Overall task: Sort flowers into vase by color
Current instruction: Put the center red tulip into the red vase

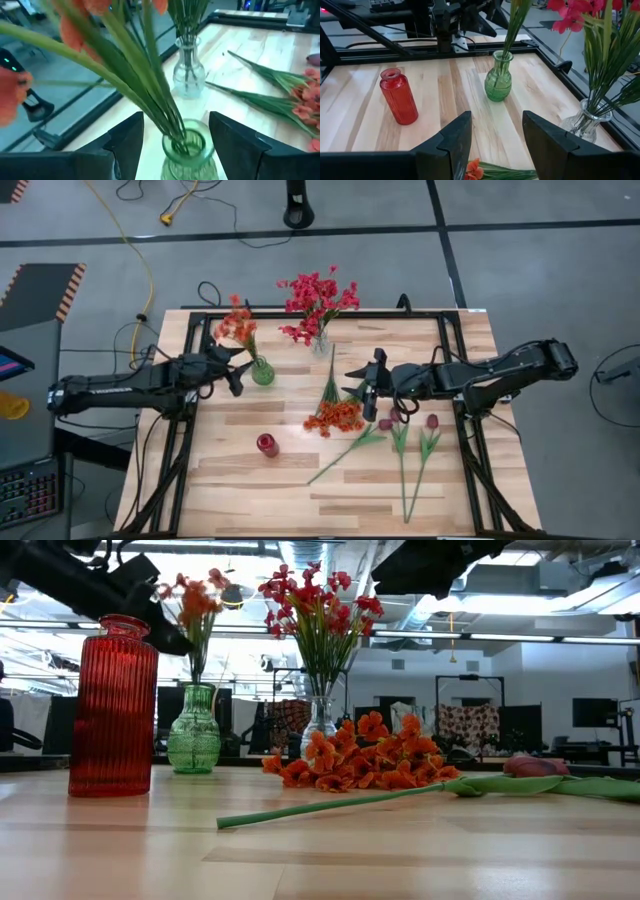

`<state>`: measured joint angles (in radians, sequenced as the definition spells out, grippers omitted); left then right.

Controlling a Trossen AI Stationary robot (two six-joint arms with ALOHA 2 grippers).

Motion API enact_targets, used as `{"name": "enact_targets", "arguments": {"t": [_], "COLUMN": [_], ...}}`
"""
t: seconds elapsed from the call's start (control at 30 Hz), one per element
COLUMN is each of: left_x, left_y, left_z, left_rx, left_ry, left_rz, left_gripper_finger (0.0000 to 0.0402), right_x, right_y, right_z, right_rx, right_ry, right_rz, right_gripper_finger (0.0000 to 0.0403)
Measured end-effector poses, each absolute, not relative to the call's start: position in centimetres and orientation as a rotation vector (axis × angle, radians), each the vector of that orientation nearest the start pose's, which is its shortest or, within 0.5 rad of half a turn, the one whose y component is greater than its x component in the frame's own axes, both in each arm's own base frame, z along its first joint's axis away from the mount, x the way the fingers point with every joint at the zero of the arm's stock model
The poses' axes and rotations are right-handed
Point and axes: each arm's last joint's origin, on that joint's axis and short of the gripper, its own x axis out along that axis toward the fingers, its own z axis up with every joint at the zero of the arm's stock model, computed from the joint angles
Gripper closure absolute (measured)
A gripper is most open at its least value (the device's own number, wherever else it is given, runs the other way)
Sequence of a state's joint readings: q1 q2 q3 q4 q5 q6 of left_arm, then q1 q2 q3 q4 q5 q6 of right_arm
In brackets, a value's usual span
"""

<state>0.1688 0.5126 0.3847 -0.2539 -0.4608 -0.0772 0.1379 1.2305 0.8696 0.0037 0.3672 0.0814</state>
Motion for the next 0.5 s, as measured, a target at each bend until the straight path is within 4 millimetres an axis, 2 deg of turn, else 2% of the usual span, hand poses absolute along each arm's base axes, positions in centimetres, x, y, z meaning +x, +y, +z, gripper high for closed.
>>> {"name": "enact_targets", "arguments": {"t": [0.27, 0.5], "left_x": [11.3, 11.2], "left_y": [2.8, 1.7], "left_z": [22.8, 23.1], "left_rx": [-0.108, -0.232], "left_ry": [0.334, 0.306], "left_rz": [0.496, 0.249], "left_gripper_finger": [0.0187, 0.0187], "right_x": [25.9, 24.1], "right_y": [2.6, 2.3], "right_z": [29.2, 29.1], "right_rx": [-0.020, -0.048], "right_ry": [0.376, 0.484], "right_rz": [-0.241, -0.242], "right_gripper_finger": [0.0200, 0.0200]}}
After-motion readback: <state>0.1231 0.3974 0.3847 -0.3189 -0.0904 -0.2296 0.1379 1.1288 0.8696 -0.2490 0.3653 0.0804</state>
